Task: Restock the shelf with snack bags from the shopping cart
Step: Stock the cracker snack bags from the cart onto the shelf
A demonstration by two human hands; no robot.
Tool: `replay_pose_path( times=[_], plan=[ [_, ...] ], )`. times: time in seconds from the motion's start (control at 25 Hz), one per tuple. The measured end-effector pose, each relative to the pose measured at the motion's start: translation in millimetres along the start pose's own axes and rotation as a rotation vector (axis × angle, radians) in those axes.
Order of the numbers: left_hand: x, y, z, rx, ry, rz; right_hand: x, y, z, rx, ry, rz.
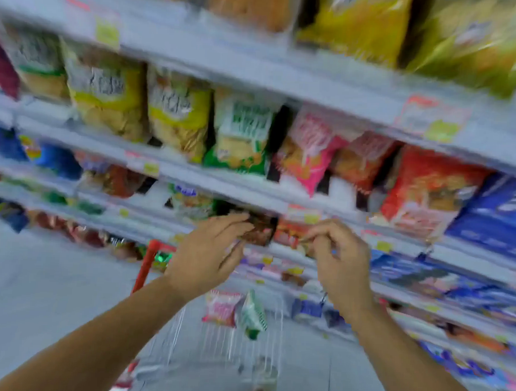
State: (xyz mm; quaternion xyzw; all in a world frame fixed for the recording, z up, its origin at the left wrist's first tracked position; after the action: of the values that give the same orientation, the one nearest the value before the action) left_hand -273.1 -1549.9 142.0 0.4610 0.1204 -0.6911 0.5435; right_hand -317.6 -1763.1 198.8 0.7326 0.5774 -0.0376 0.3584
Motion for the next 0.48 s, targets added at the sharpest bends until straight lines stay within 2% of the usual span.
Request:
replay_pose_path(
  times=[0.12,0.24,0.36,0.48],
  plan=[
    [46,-68,-78,-0.406,-0.035,-0.198,89,-70,82,0.407,-0.066,-0.461],
    [92,-126,-131,-0.708,-0.033,-0.355,155,-121,153,0.615,-0.210,-0.881],
    [133,-165,-161,-0.911,-0.067,-0.492,212,-150,217,0.655,-0.288,-0.998],
    [175,-183,-183,-1.048,-0.120,-0.510,269,-173,278,0.578,-0.382,-1.117]
  ],
)
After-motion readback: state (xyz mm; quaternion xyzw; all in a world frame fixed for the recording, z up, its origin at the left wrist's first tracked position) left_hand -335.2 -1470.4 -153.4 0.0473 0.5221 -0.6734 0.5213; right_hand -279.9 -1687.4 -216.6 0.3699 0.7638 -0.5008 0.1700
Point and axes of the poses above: each hand's wrist, its own y-axis towards the middle knuckle, its own x-axis out of the palm, z = x × y, the point moved 2 cm from there along y, towards the middle knuckle, and after that the axes turned 10 degrees about -x, right-handed, at the moved point
